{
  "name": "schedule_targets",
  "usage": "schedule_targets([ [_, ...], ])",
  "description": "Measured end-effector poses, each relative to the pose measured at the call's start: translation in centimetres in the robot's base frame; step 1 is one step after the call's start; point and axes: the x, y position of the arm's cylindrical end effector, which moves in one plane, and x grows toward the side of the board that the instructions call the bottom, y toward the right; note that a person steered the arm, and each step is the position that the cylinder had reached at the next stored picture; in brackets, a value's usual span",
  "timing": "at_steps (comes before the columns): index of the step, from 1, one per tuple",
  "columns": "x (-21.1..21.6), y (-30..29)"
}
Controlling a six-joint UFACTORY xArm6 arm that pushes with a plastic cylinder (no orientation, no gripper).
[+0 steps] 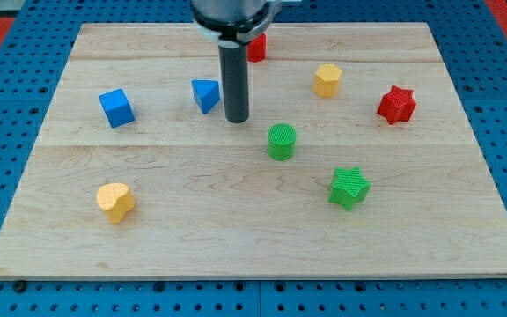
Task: Move the blue triangle to the left side
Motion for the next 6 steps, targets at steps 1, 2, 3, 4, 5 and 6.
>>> schedule_targets([
  [1, 0.6, -0.2],
  [2, -2.0, -2.4],
  [3, -3.1, -8.5],
  [4, -6.4, -9.7],
  [5, -8.7, -11.7],
  [6, -9.0, -14.9],
])
